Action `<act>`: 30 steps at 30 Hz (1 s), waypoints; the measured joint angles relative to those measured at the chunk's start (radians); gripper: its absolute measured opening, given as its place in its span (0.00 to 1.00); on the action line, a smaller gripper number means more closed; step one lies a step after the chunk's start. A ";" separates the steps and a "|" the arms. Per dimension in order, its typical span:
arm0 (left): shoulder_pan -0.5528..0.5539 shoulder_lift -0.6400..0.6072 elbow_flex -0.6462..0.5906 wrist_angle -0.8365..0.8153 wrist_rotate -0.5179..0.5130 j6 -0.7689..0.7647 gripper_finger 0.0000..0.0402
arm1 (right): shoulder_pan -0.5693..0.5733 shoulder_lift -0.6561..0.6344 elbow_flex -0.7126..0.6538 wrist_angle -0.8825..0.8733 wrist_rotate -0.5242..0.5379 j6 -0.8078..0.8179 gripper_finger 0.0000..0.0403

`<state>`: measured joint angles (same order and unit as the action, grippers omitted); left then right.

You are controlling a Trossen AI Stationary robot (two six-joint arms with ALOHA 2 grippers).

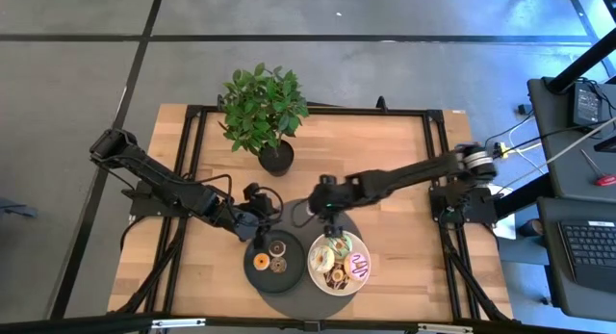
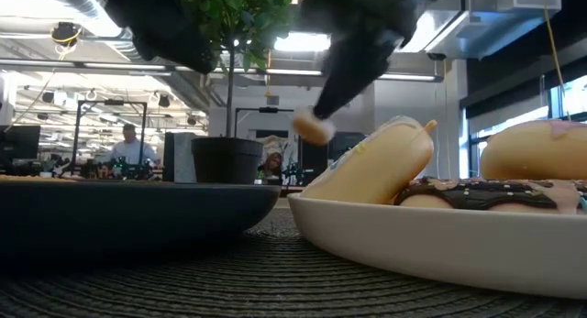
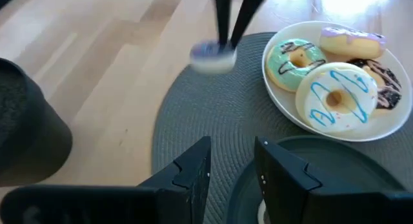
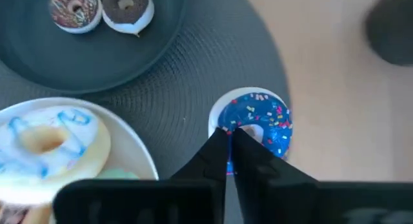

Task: Pick & Place donuts
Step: Put the small blue sprinkled donut into the black plate

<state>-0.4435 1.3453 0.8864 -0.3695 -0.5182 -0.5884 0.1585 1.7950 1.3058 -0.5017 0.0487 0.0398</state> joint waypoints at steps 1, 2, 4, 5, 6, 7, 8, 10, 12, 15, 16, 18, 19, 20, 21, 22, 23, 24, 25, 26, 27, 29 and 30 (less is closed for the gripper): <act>0.000 0.000 0.000 0.000 0.008 0.000 0.29 | 0.000 0.035 0.024 -0.001 -0.005 -0.017 0.06; 0.000 0.000 0.000 0.000 0.015 0.000 0.29 | 0.000 0.068 0.047 -0.007 -0.008 -0.026 0.07; 0.000 0.000 0.000 0.000 0.026 0.000 0.29 | 0.000 0.124 0.087 -0.027 -0.009 -0.048 0.08; 0.000 0.000 0.000 0.000 0.033 0.000 0.28 | 0.000 0.149 0.105 -0.040 -0.010 -0.050 0.08; 0.000 0.000 0.000 0.001 0.041 0.000 0.28 | 0.000 0.171 0.120 -0.054 -0.010 -0.049 0.08; 0.000 0.000 0.000 0.000 0.048 0.000 0.28 | 0.000 0.190 0.133 -0.064 -0.016 -0.048 0.08; 0.000 0.000 0.000 0.001 0.049 0.000 0.28 | 0.000 0.206 0.143 -0.068 -0.028 -0.047 0.08; 0.000 0.000 0.000 0.000 0.050 0.000 0.28 | 0.000 0.227 0.152 -0.066 -0.052 -0.055 0.07; 0.000 0.000 0.000 0.001 0.049 0.000 0.28 | 0.000 0.240 0.153 -0.059 -0.061 -0.096 0.06; 0.000 0.000 0.000 0.003 0.049 0.000 0.28 | 0.002 0.243 0.153 -0.060 -0.061 -0.118 0.06; 0.000 0.000 0.000 0.003 0.049 0.000 0.28 | 0.002 0.242 0.153 -0.057 -0.061 -0.124 0.07; 0.000 0.000 0.000 0.003 0.045 0.000 0.28 | 0.002 0.242 0.154 -0.056 -0.061 -0.125 0.10; 0.000 0.000 0.000 0.003 0.042 0.000 0.28 | 0.001 0.242 0.154 -0.057 -0.061 -0.124 0.11; 0.000 0.000 0.000 0.003 0.040 0.000 0.28 | 0.001 0.242 0.154 -0.056 -0.061 -0.124 0.13; 0.000 0.000 0.000 0.003 0.040 0.000 0.27 | 0.001 0.242 0.153 -0.055 -0.061 -0.124 0.15; 0.000 0.000 0.000 0.003 0.041 0.000 0.27 | 0.001 0.242 0.150 -0.048 -0.061 -0.123 0.17; 0.000 0.000 0.000 0.003 0.040 0.000 0.27 | 0.001 0.242 0.146 -0.043 -0.061 -0.119 0.18; 0.000 0.000 0.000 0.003 0.040 0.000 0.27 | 0.000 0.242 0.145 -0.045 -0.061 -0.112 0.20; 0.000 0.000 0.000 0.003 0.040 0.000 0.27 | 0.000 0.242 0.145 -0.047 -0.061 -0.101 0.22; 0.000 0.000 0.000 0.003 0.040 0.000 0.28 | 0.000 0.242 0.145 -0.047 -0.061 -0.100 0.23; 0.000 0.000 0.000 0.003 0.040 0.000 0.28 | 0.000 0.241 0.145 -0.050 -0.061 -0.099 0.25; 0.000 0.000 0.000 0.008 0.026 0.000 0.28 | 0.000 0.241 0.153 -0.103 -0.059 -0.097 0.28; 0.000 0.000 0.000 0.013 0.009 0.000 0.28 | 0.000 0.235 0.156 -0.146 -0.059 -0.092 0.29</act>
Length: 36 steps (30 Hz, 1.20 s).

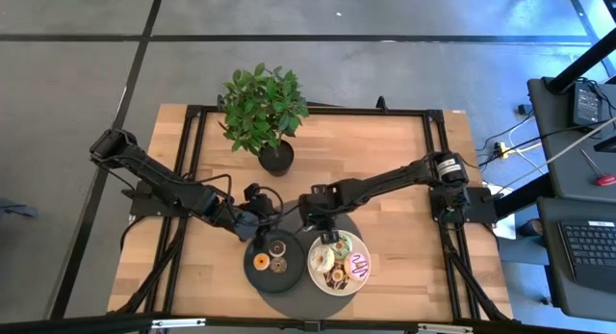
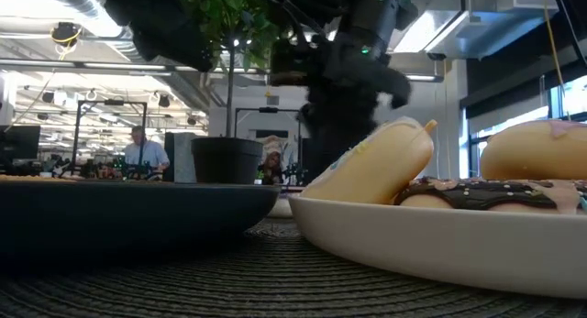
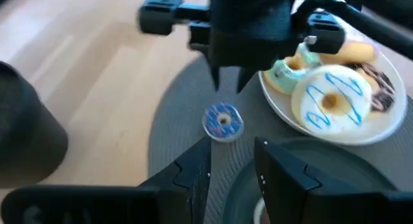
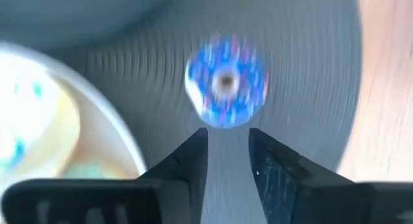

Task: Pick & Place donuts
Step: Put the small blue sprinkled donut into the black plate

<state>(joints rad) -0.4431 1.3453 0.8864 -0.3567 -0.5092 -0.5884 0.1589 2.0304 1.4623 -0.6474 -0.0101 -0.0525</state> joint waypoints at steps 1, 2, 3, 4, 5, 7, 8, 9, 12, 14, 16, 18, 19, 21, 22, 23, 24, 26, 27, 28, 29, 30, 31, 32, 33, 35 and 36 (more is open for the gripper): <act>0.000 0.000 0.000 0.005 -0.017 0.000 0.28 | 0.000 -0.012 0.001 -0.045 0.000 0.010 0.30; 0.000 0.000 0.000 0.017 -0.033 0.000 0.28 | 0.000 -0.031 -0.001 -0.084 0.000 0.019 0.30; 0.000 0.000 -0.001 0.037 -0.047 -0.004 0.28 | 0.000 -0.060 -0.017 -0.099 0.000 0.022 0.31; 0.000 0.000 -0.001 0.060 -0.053 -0.008 0.28 | 0.000 -0.091 -0.041 -0.102 0.000 0.025 0.31; 0.004 0.000 -0.001 0.083 -0.052 -0.001 0.28 | 0.000 -0.128 -0.076 -0.095 0.000 0.036 0.31; 0.015 0.000 -0.001 0.125 -0.024 0.043 0.28 | 0.000 -0.207 -0.171 -0.054 0.000 0.062 0.30; 0.018 0.001 -0.001 0.142 -0.008 0.063 0.29 | 0.000 -0.254 -0.225 -0.027 0.005 0.071 0.30; 0.023 0.005 -0.001 0.163 0.006 0.080 0.29 | 0.000 -0.307 -0.279 0.000 0.022 0.075 0.30; 0.042 0.032 -0.001 0.220 0.036 0.144 0.29 | 0.006 -0.464 -0.426 0.073 0.150 0.157 0.29; 0.064 0.064 -0.001 0.262 0.070 0.195 0.28 | 0.013 -0.568 -0.515 0.107 0.252 0.219 0.29; 0.086 0.107 -0.001 0.312 0.105 0.229 0.29 | 0.021 -0.668 -0.590 0.141 0.321 0.257 0.29; 0.107 0.155 -0.001 0.384 0.133 0.243 0.29 | 0.026 -0.753 -0.653 0.165 0.355 0.281 0.29; 0.116 0.177 -0.001 0.417 0.141 0.249 0.29 | 0.028 -0.790 -0.682 0.179 0.363 0.288 0.29; 0.134 0.218 -0.001 0.462 0.156 0.254 0.29 | 0.029 -0.852 -0.731 0.206 0.369 0.304 0.29; 0.143 0.235 -0.001 0.467 0.169 0.252 0.29 | 0.029 -0.882 -0.753 0.227 0.369 0.306 0.29; 0.153 0.251 -0.001 0.466 0.178 0.245 0.28 | 0.029 -0.905 -0.773 0.244 0.369 0.306 0.29; 0.162 0.265 -0.001 0.466 0.194 0.239 0.28 | 0.029 -0.925 -0.789 0.249 0.369 0.306 0.29; 0.177 0.292 -0.001 0.466 0.218 0.229 0.27 | 0.029 -0.955 -0.817 0.257 0.369 0.305 0.29; 0.182 0.304 -0.001 0.465 0.227 0.225 0.27 | 0.029 -0.967 -0.828 0.268 0.370 0.305 0.29; 0.189 0.316 -0.001 0.467 0.236 0.220 0.27 | 0.029 -0.976 -0.839 0.280 0.374 0.300 0.29; 0.195 0.329 -0.001 0.468 0.246 0.219 0.27 | 0.029 -0.982 -0.849 0.289 0.381 0.289 0.29; 0.198 0.341 -0.001 0.464 0.247 0.219 0.26 | 0.028 -0.982 -0.854 0.293 0.383 0.280 0.29; 0.198 0.353 -0.001 0.465 0.246 0.217 0.26 | 0.028 -0.981 -0.856 0.293 0.383 0.273 0.29; 0.198 0.363 -0.001 0.467 0.244 0.217 0.26 | 0.028 -0.982 -0.857 0.294 0.383 0.264 0.29; 0.198 0.371 -0.001 0.464 0.242 0.217 0.26 | 0.028 -0.982 -0.858 0.295 0.383 0.260 0.29; 0.198 0.389 -0.001 0.464 0.242 0.219 0.25 | 0.028 -0.981 -0.859 0.298 0.383 0.257 0.29; 0.198 0.397 -0.001 0.462 0.242 0.218 0.25 | 0.028 -0.982 -0.859 0.301 0.383 0.257 0.29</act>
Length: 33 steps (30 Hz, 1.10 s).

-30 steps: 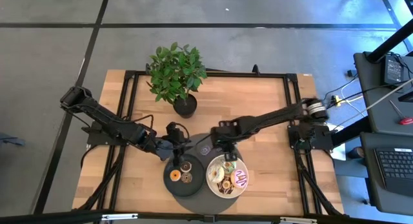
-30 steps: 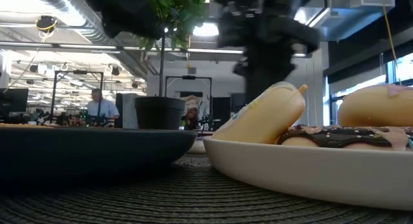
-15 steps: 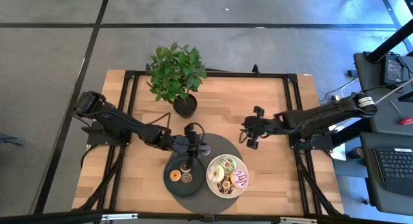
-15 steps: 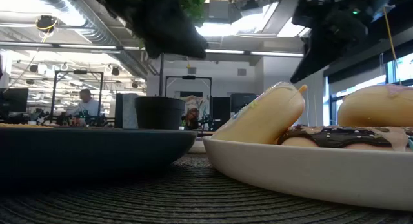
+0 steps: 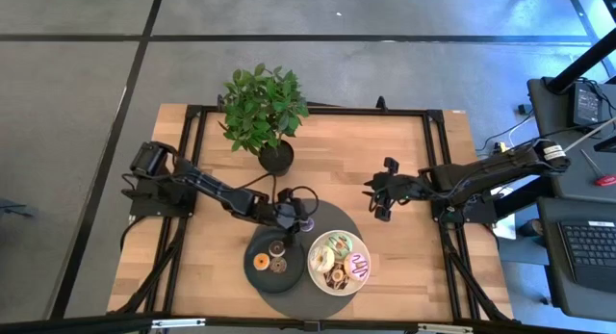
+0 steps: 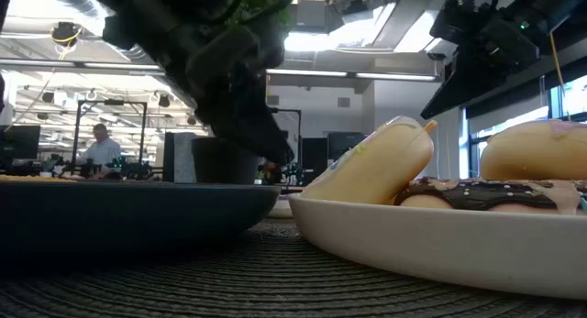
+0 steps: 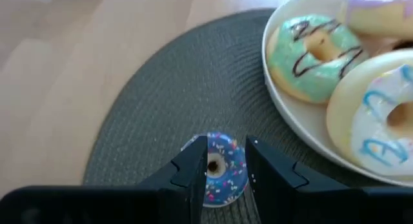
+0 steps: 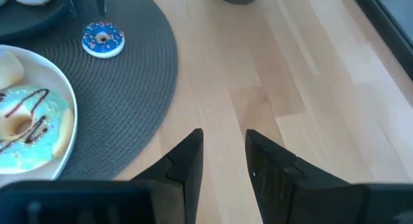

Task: Pick & Place donuts
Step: Put the small blue sprinkled donut into the black plate

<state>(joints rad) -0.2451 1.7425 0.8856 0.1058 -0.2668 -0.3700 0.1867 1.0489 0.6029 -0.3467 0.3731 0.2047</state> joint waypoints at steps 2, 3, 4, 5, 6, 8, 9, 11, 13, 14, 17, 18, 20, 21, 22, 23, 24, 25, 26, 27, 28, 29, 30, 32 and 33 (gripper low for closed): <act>0.002 0.014 0.000 0.002 0.000 -0.001 0.25 | 0.000 0.000 0.000 0.009 0.000 -0.004 0.29; 0.005 0.022 0.000 0.003 -0.002 -0.002 0.24 | 0.000 0.000 0.000 0.015 0.000 -0.005 0.29; 0.008 0.031 0.000 0.003 -0.004 -0.006 0.24 | 0.000 0.000 0.000 0.020 0.000 -0.004 0.29; 0.011 0.039 0.000 0.003 -0.009 -0.014 0.24 | 0.000 0.000 0.000 0.022 0.000 -0.004 0.29; 0.014 0.045 0.000 0.002 -0.014 -0.026 0.23 | 0.000 0.000 0.000 0.023 0.000 -0.004 0.29; 0.021 0.053 0.000 0.004 -0.019 -0.039 0.22 | 0.000 0.000 0.000 0.029 0.000 -0.004 0.29; 0.025 0.057 0.000 0.005 -0.019 -0.040 0.22 | 0.000 0.000 0.000 0.032 0.000 -0.004 0.29; 0.027 0.065 0.000 0.000 -0.019 -0.039 0.21 | 0.000 0.000 0.000 0.036 0.000 -0.004 0.29; 0.027 0.069 0.000 0.003 -0.005 -0.038 0.20 | 0.000 0.000 0.000 0.038 0.000 -0.004 0.29; 0.027 0.072 0.000 0.004 0.004 -0.038 0.19 | 0.000 0.000 0.000 0.038 0.000 -0.004 0.29; 0.027 0.083 0.000 0.004 0.004 -0.039 0.17 | 0.000 0.000 0.000 0.038 0.000 -0.004 0.29; 0.027 0.087 0.001 0.005 0.004 -0.041 0.16 | 0.000 0.000 0.000 0.038 0.000 -0.004 0.29; 0.027 0.091 0.001 0.004 0.004 -0.050 0.15 | 0.000 0.000 0.000 0.038 0.000 -0.004 0.29; 0.027 0.091 0.001 0.004 0.005 -0.051 0.14 | 0.000 0.000 0.000 0.038 0.000 -0.004 0.29; 0.027 0.091 0.001 0.005 0.006 -0.052 0.13 | 0.000 0.000 0.000 0.038 0.000 -0.004 0.29; 0.027 0.090 0.001 0.004 0.006 -0.053 0.12 | 0.000 0.000 0.000 0.038 0.000 -0.004 0.29; 0.027 0.088 0.001 0.003 0.008 -0.053 0.11 | 0.000 0.000 0.000 0.038 0.000 -0.004 0.29; 0.027 0.087 0.001 0.003 0.013 -0.054 0.09 | 0.000 0.000 0.000 0.038 0.000 -0.004 0.29; 0.027 0.087 0.001 0.004 0.020 -0.054 0.08 | 0.000 0.000 0.000 0.038 0.000 -0.004 0.29; 0.027 0.087 0.001 0.003 0.026 -0.054 0.06 | 0.000 0.000 0.000 0.038 0.000 -0.004 0.29; 0.027 0.087 0.001 0.003 0.031 -0.054 0.04 | 0.000 0.000 0.000 0.038 0.001 -0.005 0.29; 0.027 0.087 0.001 0.001 0.034 -0.054 0.02 | 0.000 0.000 0.000 0.038 0.001 -0.005 0.29; 0.027 0.087 0.001 0.000 0.035 -0.054 0.01 | 0.000 0.000 0.000 0.038 0.000 -0.005 0.29; 0.027 0.084 0.002 -0.002 0.032 -0.054 0.01 | 0.000 0.000 0.000 0.038 0.001 -0.006 0.29; 0.027 0.077 0.004 -0.014 0.031 -0.054 0.01 | 0.000 0.000 0.000 0.037 0.001 -0.006 0.29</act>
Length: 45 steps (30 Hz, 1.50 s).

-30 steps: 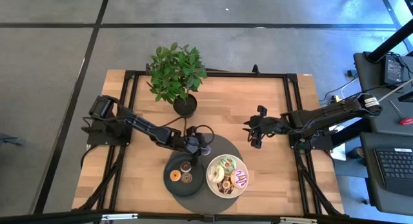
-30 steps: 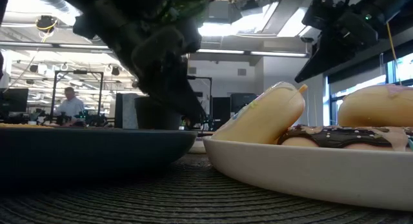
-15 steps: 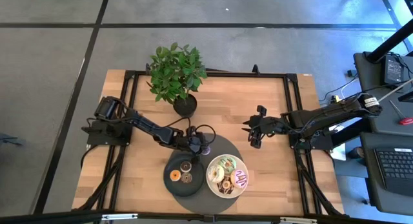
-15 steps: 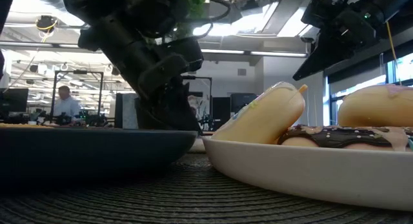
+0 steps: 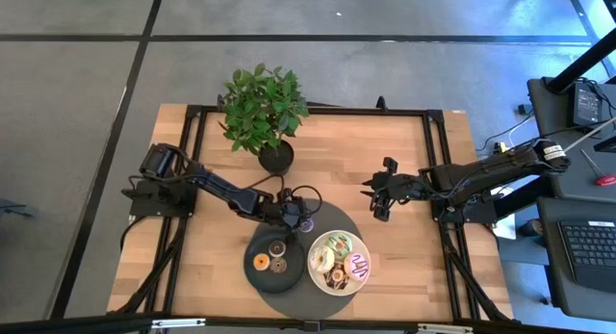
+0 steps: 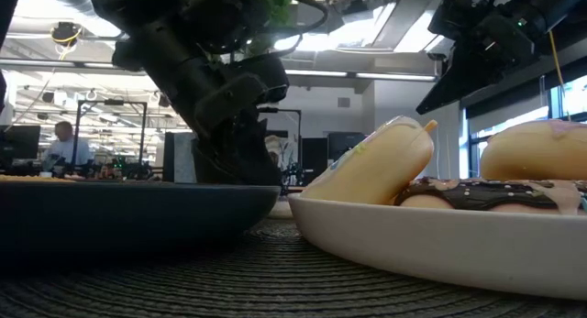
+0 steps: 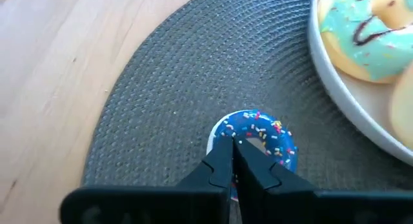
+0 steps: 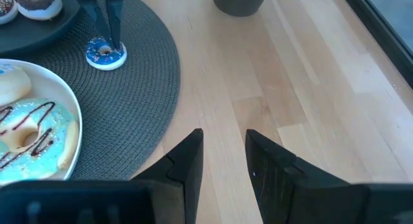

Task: Pick & Place donuts
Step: Put the small blue sprinkled donut into the black plate

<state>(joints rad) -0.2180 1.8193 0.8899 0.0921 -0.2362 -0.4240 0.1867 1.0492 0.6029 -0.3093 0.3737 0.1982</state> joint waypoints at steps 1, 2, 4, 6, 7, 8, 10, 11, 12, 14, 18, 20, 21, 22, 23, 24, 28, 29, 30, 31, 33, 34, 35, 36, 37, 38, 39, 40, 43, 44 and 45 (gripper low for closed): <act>0.001 -0.007 0.007 -0.016 0.004 0.000 0.01 | 0.000 0.000 0.000 -0.001 0.000 0.000 0.29; 0.004 -0.014 0.019 -0.033 0.011 0.000 0.01 | 0.000 0.000 0.000 0.000 0.000 0.001 0.29; 0.006 -0.048 0.039 -0.104 0.026 0.000 0.01 | 0.000 0.000 0.000 -0.001 0.000 0.001 0.29; 0.006 -0.084 0.064 -0.165 0.039 0.000 0.01 | 0.000 0.000 0.000 -0.001 0.000 0.001 0.29; 0.005 -0.107 0.073 -0.199 0.052 -0.001 0.01 | 0.000 0.000 0.000 -0.001 0.000 0.001 0.29; 0.000 -0.129 0.081 -0.229 0.068 -0.001 0.01 | 0.000 0.000 0.000 0.000 0.000 0.002 0.29; -0.021 -0.174 0.087 -0.263 0.104 -0.017 0.01 | 0.000 0.000 0.000 -0.001 0.000 0.002 0.29; -0.040 -0.194 0.088 -0.269 0.111 -0.035 0.01 | 0.000 0.000 0.000 0.000 0.000 0.002 0.29; -0.060 -0.214 0.087 -0.281 0.106 -0.059 0.01 | 0.000 0.000 0.000 -0.001 0.000 0.003 0.29; -0.108 -0.242 0.085 -0.291 0.077 -0.115 0.01 | 0.000 0.000 0.000 0.002 0.000 0.006 0.29; -0.225 -0.255 0.083 -0.336 -0.038 -0.241 0.00 | 0.000 0.000 0.000 0.003 0.000 0.008 0.29; -0.284 -0.252 0.082 -0.377 -0.103 -0.303 0.00 | 0.000 0.000 0.000 0.005 0.000 0.007 0.29; -0.313 -0.246 0.082 -0.389 -0.137 -0.331 0.00 | 0.000 0.000 0.000 0.007 0.000 0.008 0.29; -0.341 -0.240 0.082 -0.407 -0.171 -0.350 0.00 | 0.000 0.000 0.000 0.008 0.001 0.008 0.29; -0.368 -0.236 0.082 -0.424 -0.206 -0.361 0.00 | 0.000 0.000 0.000 0.011 0.001 0.008 0.29; -0.391 -0.230 0.082 -0.423 -0.237 -0.372 0.00 | 0.000 0.000 0.000 0.018 0.001 0.007 0.29; -0.459 -0.206 0.082 -0.416 -0.300 -0.418 0.00 | 0.000 0.000 0.000 0.047 0.002 0.010 0.29; -0.470 -0.199 0.082 -0.416 -0.307 -0.433 0.00 | 0.000 0.000 0.000 0.056 0.002 0.010 0.29; -0.479 -0.191 0.082 -0.414 -0.316 -0.447 0.00 | 0.000 0.000 0.000 0.065 0.002 0.010 0.29; -0.488 -0.181 0.082 -0.416 -0.325 -0.460 0.00 | 0.000 0.000 0.000 0.069 0.002 0.010 0.29; -0.500 -0.161 0.082 -0.423 -0.344 -0.483 0.00 | 0.000 0.001 0.000 0.075 0.002 0.010 0.29; -0.503 -0.152 0.082 -0.426 -0.348 -0.494 0.00 | 0.000 0.000 0.000 0.077 0.002 0.010 0.29; -0.504 -0.143 0.082 -0.436 -0.348 -0.506 0.00 | 0.000 0.001 0.000 0.079 0.002 0.010 0.29; -0.504 -0.136 0.082 -0.445 -0.346 -0.518 0.00 | 0.000 0.001 0.000 0.081 0.001 0.010 0.29; -0.503 -0.129 0.082 -0.447 -0.348 -0.529 0.00 | 0.000 0.001 0.000 0.082 0.001 0.012 0.29; -0.503 -0.125 0.082 -0.448 -0.350 -0.533 0.00 | 0.000 0.001 0.000 0.082 0.001 0.018 0.29; -0.503 -0.124 0.082 -0.450 -0.357 -0.533 0.00 | 0.000 0.001 0.000 0.082 0.001 0.026 0.29; -0.503 -0.124 0.082 -0.449 -0.363 -0.533 0.00 | 0.000 0.001 0.000 0.082 0.000 0.031 0.29; -0.503 -0.122 0.082 -0.457 -0.375 -0.528 0.00 | 0.000 0.001 0.000 0.082 0.000 0.032 0.29; -0.503 -0.122 0.082 -0.460 -0.372 -0.527 0.00 | 0.000 0.001 0.000 0.081 0.000 0.032 0.29; -0.503 -0.122 0.082 -0.464 -0.365 -0.527 0.00 | 0.000 0.001 0.000 0.081 0.000 0.032 0.29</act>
<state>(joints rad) -0.7212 1.6970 0.9714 -0.3718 -0.6013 -0.9508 0.1864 1.0500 0.6033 -0.2279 0.3737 0.2306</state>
